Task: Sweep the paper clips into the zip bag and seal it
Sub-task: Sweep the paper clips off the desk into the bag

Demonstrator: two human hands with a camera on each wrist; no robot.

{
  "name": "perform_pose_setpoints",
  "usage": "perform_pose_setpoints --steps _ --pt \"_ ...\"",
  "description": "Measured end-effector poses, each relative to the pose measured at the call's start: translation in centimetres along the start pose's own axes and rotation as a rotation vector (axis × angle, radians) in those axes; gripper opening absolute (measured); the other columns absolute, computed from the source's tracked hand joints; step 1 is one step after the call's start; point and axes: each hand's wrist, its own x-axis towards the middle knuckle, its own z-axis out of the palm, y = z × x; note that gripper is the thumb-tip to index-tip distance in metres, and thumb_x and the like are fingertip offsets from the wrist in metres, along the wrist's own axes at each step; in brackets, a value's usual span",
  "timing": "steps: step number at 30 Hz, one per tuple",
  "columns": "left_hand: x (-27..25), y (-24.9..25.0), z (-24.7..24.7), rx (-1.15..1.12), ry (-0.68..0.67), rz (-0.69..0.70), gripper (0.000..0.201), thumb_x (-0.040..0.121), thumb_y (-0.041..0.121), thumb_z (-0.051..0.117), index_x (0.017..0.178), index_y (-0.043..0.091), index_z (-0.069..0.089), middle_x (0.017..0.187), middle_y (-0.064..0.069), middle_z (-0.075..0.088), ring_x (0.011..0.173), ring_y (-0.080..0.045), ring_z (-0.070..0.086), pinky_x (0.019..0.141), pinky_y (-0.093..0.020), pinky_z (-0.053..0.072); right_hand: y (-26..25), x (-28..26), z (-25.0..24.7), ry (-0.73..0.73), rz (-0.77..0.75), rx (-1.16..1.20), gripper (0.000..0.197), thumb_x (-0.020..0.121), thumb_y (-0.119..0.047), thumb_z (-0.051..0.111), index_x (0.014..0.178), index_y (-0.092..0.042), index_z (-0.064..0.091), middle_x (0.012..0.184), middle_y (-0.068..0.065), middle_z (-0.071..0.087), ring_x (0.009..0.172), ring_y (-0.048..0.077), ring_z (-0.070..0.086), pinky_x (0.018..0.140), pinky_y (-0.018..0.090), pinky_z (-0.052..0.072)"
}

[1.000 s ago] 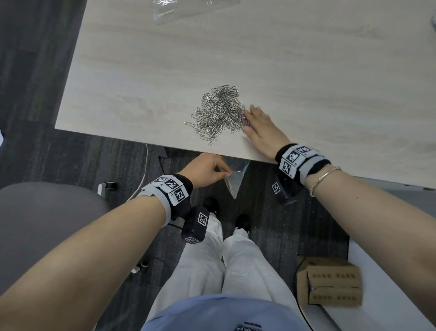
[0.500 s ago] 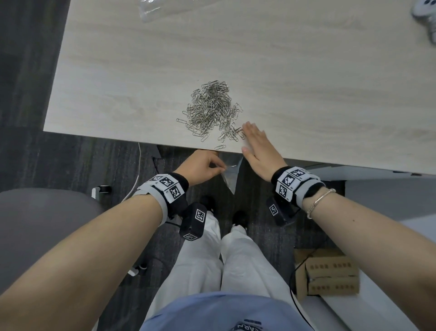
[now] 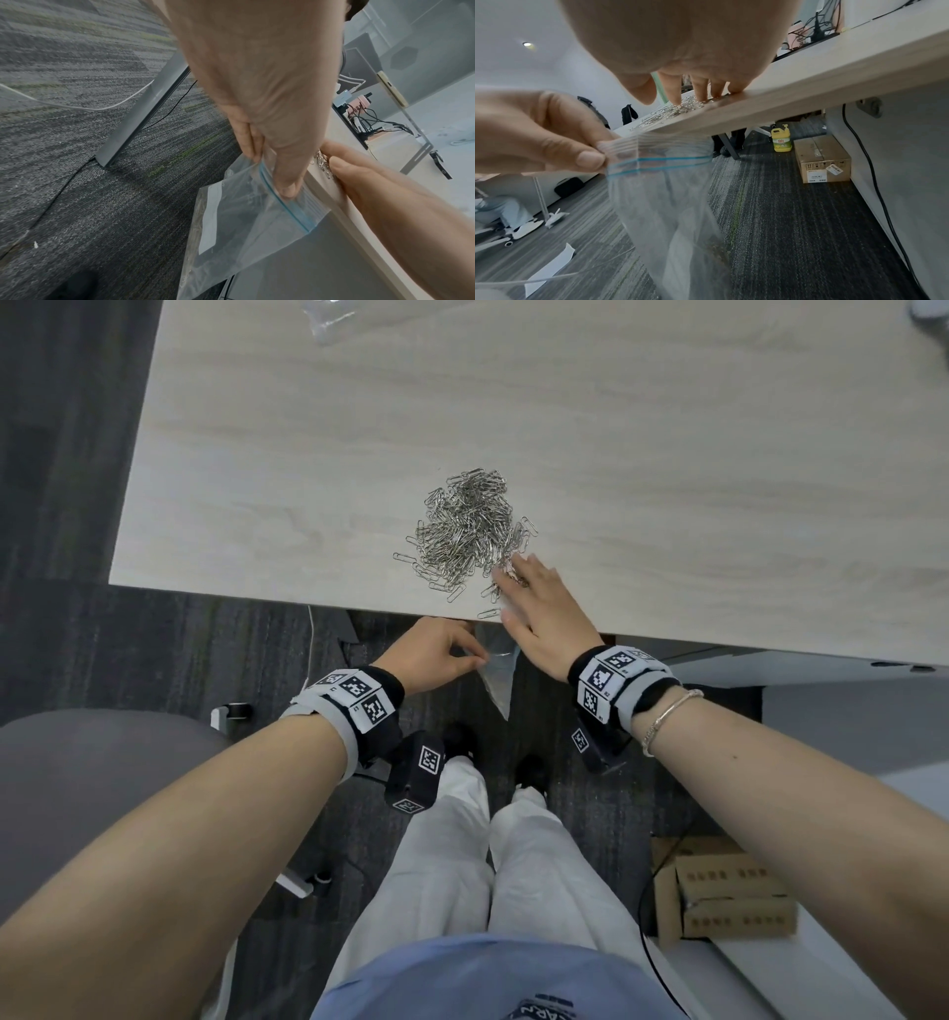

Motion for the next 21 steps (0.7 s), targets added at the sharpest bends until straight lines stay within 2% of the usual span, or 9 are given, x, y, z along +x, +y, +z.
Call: perform_pose_setpoints --steps 5,9,12,16,21 --pt "0.14 0.20 0.02 0.014 -0.001 -0.010 0.013 0.085 0.020 0.067 0.093 0.014 0.076 0.078 0.005 0.063 0.078 -0.009 0.056 0.074 -0.022 0.042 -0.17 -0.04 -0.02 0.008 -0.008 0.008 0.048 0.100 -0.032 0.034 0.146 -0.022 0.028 0.158 0.007 0.011 0.146 0.024 0.000 0.115 0.031 -0.008" --pt "0.34 0.01 0.03 0.016 -0.003 -0.006 0.013 0.085 0.019 0.068 0.092 0.013 0.076 0.068 0.016 0.054 0.064 0.002 0.050 0.062 -0.003 0.033 -0.02 -0.59 0.39 -0.011 -0.058 0.015 0.047 0.099 -0.032 0.037 0.144 -0.018 0.033 0.158 0.007 0.013 0.146 0.021 0.004 0.116 0.030 -0.005" --pt "0.39 -0.11 0.16 0.008 0.011 0.004 0.012 0.084 0.018 0.069 0.091 0.012 0.076 0.066 0.017 0.053 0.060 0.007 0.048 0.060 -0.002 0.033 0.16 -0.86 0.66 -0.012 -0.073 0.043 0.047 0.098 -0.031 0.040 0.143 -0.017 0.035 0.157 0.007 0.014 0.146 0.020 0.006 0.116 0.028 -0.005" --pt "0.48 -0.17 0.26 0.007 0.017 0.007 0.011 0.083 0.018 0.069 0.090 0.012 0.076 0.067 0.013 0.054 0.062 0.006 0.049 0.061 -0.002 0.033 -0.16 -0.81 0.43 0.011 -0.043 0.085 0.051 0.099 -0.030 0.039 0.146 -0.016 0.026 0.156 0.005 0.019 0.146 0.019 0.010 0.116 0.025 -0.003" --pt "0.63 -0.40 0.33 0.001 0.009 0.001 0.012 0.083 0.019 0.069 0.090 0.012 0.076 0.075 0.006 0.063 0.065 0.006 0.051 0.062 -0.001 0.033 -0.50 -0.57 0.85 0.031 -0.034 0.009 0.055 0.097 -0.034 0.037 0.146 -0.011 0.027 0.152 0.009 0.026 0.143 0.026 0.017 0.120 0.037 0.008"
